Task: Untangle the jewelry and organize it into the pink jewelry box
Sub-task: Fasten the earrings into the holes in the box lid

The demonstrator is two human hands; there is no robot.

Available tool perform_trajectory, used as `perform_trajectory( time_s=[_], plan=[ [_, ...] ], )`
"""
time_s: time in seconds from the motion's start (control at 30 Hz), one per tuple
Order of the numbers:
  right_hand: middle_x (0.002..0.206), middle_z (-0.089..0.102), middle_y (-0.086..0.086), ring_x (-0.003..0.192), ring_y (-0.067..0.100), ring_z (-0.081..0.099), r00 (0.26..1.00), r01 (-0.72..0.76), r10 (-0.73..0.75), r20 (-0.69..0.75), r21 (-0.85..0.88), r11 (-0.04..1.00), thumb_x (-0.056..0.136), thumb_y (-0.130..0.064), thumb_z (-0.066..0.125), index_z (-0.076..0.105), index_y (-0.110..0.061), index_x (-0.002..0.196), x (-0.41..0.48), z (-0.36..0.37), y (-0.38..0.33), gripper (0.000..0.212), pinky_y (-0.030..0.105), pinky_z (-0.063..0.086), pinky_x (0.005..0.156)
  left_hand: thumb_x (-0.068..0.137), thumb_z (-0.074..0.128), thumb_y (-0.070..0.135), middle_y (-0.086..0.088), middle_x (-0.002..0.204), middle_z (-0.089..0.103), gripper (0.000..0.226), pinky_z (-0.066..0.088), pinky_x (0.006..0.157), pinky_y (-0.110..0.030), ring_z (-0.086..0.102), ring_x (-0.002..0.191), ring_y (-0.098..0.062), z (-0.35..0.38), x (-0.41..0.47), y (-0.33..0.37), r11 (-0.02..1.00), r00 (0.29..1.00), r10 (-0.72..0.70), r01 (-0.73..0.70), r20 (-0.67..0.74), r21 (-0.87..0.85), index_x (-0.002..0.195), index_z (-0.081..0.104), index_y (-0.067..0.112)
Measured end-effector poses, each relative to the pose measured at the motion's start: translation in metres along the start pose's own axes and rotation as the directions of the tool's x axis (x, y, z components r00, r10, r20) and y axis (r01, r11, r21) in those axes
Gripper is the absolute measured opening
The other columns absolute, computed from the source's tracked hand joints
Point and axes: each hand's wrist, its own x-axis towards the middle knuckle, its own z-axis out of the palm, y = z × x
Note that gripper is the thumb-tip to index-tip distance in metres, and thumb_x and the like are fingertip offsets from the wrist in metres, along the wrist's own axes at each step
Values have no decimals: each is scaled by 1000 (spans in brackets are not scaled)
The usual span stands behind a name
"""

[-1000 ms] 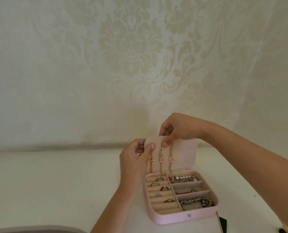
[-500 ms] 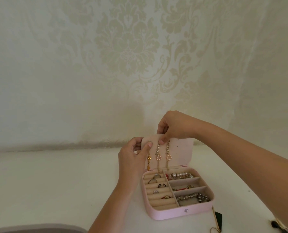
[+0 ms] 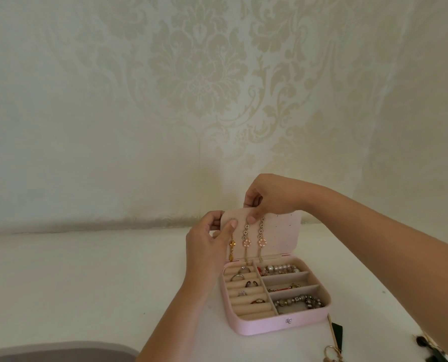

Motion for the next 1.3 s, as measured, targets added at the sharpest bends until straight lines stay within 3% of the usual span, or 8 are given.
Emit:
perform_trajectory(
  time_s=[0.23,0.33,0.6,0.8,0.9,1.0,1.13,1.3],
  plan=[
    [72,62,-14,67,1,57,998,26,-23,-58,61,998,74,-21,78,67,-22,82,1,4,6,14,16,45,63,84,68,19,11,74,66,2,48,65,-18,59,71,0,0,4,0,999,1000,4,-4,-3,47,85,67,19],
    [79,65,-13,72,-3,57,993,35,-15,-119,167,985,71,-20,81,71,-18,88,-7,3,14,20,14,46,70,84,69,20,9,77,67,3,49,65,-17,59,72,1,-1,5,2,996,1000,-3,4,-12,84,84,66,20],
    [91,68,-5,79,1,58,956,-99,161,-247,248,964,82,-19,72,73,-16,98,-37,0,63,16,4,39,65,84,69,17,10,82,65,9,46,68,-17,61,81,-11,0,2,13,986,999,-28,33,-33,164,89,62,19],
    [95,70,-4,91,7,59,936,-106,198,-293,300,948,87,-16,66,74,-17,100,-49,8,69,16,15,40,73,84,67,17,7,114,49,39,22,95,-9,39,115,-9,13,2,35,802,938,329,-340,112,491,121,56,16],
    [98,70,-2,88,5,57,934,-120,206,-293,285,951,89,-15,64,73,-16,104,-57,4,70,18,6,38,68,88,61,20,1,118,58,33,13,114,-32,45,120,-19,32,8,46,675,898,360,-438,253,594,121,58,16],
    [91,69,0,76,4,58,937,-187,270,-220,338,923,87,-13,64,71,-16,104,-79,-4,82,19,5,42,60,95,51,25,3,117,62,27,3,117,-41,50,118,-18,42,9,47,583,915,251,-404,317,704,120,57,21],
    [96,72,8,87,19,67,908,-391,418,-21,317,864,82,-3,63,71,-15,97,-117,-5,116,21,27,54,82,94,51,24,1,109,65,24,5,117,-43,56,111,-21,46,7,41,574,920,266,-390,287,720,117,59,21],
    [98,72,9,78,14,66,770,-638,624,131,200,744,79,2,63,71,-9,102,-162,14,155,27,18,54,68,88,61,21,-3,103,66,23,12,112,-39,58,104,-24,47,9,36,622,918,292,-395,268,677,111,63,17]
  ],
)
